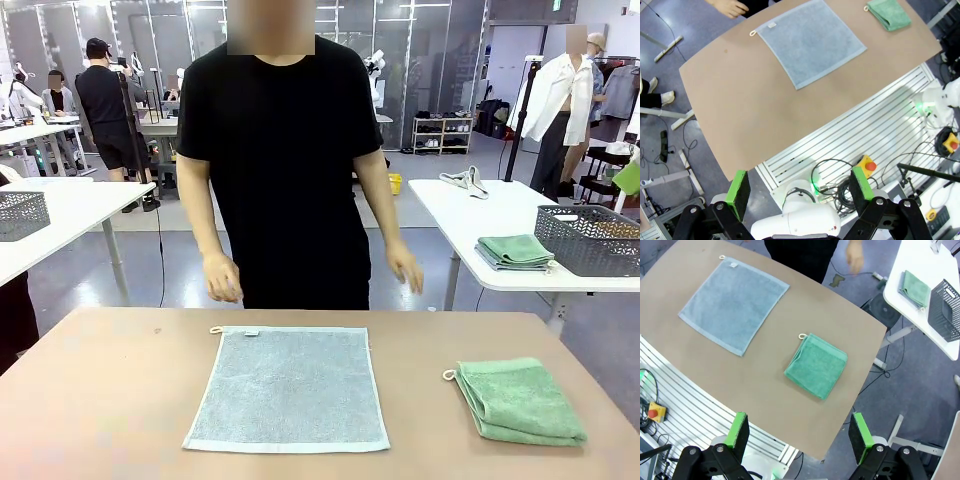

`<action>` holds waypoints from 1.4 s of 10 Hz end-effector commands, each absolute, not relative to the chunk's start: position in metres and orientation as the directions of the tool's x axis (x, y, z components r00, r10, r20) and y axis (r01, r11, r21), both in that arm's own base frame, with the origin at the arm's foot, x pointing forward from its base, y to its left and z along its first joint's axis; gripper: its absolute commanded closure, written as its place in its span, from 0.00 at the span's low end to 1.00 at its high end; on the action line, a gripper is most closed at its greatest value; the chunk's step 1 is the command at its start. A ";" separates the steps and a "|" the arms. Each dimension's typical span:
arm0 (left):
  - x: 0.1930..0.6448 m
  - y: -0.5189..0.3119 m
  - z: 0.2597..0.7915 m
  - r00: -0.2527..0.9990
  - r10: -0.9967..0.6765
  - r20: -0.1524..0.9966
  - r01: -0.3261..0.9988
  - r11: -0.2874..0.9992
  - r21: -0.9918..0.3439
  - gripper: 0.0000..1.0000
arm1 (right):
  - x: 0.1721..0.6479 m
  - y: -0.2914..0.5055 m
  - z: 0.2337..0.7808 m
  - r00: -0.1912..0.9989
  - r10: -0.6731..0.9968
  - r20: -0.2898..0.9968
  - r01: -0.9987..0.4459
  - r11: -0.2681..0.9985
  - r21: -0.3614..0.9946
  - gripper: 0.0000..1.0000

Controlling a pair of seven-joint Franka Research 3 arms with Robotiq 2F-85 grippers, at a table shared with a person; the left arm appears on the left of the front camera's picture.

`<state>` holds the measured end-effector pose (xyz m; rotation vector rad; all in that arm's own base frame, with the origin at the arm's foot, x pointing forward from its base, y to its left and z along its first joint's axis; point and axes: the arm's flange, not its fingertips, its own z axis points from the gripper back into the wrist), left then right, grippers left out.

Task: Fold the towels and place them in the basket.
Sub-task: When a person lays out a Towel with hook on the table, fold it in half twice.

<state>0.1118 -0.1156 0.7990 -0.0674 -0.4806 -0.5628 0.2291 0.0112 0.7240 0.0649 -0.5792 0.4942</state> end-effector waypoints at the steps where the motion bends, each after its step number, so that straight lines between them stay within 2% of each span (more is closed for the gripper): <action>1: 0.100 -0.118 0.802 0.725 -0.508 0.465 0.546 0.835 0.060 0.00 | 0.231 0.011 0.726 0.728 0.428 0.536 -0.455 0.886 -0.090 0.00; 5: 0.100 -0.118 0.802 0.725 -0.508 0.465 0.546 0.835 0.060 0.00 | 0.231 0.011 0.726 0.728 0.428 0.536 -0.455 0.886 -0.090 0.00; 6: 0.112 -0.116 0.799 0.738 -0.497 0.456 0.528 0.847 0.068 0.00 | 0.229 0.011 0.724 0.724 0.430 0.540 -0.465 0.882 -0.078 0.00; 9: 0.112 -0.132 0.755 0.522 -0.777 0.350 0.733 0.619 0.281 0.00 | 0.213 0.072 0.692 0.445 0.741 0.503 -0.766 0.606 -0.215 0.00; 12: 0.138 -0.144 0.687 0.355 -0.904 0.238 0.841 0.419 0.341 0.00 | 0.230 0.130 0.634 0.265 0.875 0.405 -0.902 0.374 -0.218 0.00; 14: 0.156 -0.153 0.641 0.287 -0.927 0.240 0.900 0.347 0.264 0.00 | 0.237 0.169 0.589 0.191 0.921 0.340 -0.941 0.270 -0.203 0.00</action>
